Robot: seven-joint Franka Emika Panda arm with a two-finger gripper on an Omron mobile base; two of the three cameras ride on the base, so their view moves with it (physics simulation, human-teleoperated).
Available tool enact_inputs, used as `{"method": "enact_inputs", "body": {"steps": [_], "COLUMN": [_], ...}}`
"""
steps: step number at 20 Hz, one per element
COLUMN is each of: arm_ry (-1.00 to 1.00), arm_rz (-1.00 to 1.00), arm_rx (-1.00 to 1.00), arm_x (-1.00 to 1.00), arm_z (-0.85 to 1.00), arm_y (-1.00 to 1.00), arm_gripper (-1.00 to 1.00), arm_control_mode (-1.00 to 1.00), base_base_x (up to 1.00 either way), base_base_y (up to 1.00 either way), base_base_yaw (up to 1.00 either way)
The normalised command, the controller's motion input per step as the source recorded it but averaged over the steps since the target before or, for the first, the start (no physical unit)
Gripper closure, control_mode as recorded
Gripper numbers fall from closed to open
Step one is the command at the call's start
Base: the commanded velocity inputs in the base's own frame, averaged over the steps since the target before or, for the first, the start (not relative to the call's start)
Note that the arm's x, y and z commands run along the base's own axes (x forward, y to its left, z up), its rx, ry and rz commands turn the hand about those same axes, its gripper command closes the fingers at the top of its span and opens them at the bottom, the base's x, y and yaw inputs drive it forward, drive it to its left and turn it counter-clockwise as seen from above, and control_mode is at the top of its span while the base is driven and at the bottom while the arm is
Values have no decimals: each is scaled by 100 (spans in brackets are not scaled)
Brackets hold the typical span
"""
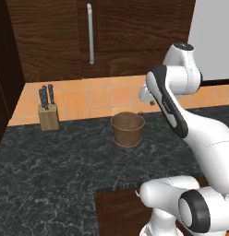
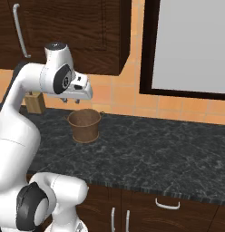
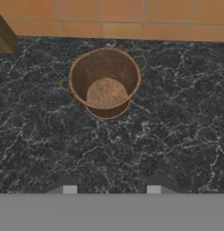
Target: Open the cabinet, pick up the bread from the cabinet and place it in the basket. Then move the basket to the dining counter.
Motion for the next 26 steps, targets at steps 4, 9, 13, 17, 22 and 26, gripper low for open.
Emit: {"method": "enact_inputs", "body": {"steps": [4,9,13,17,22,26], "arm_ry": [-14,-22,-19,-16,-18,-25], "arm_rz": [2,0,0,0,0,0], "arm_rx": [-1,0,1,3,7,4], "arm_x": [-49,-27,-26,-5,0,19], "arm_z": [1,34,72,80,82,50], "arm_y": [9,38,32,60,57,73], "arm_gripper": [-100,-100,-100,-100,-100,-100], "arm_control_mode": [-100,-100,-100,-100,-100,-100], "base_base_x": [0,0,0,0,0,0], "base_base_y": [0,0,0,0,0,0], "base_base_yaw": [0,0,0,0,0,0]}}
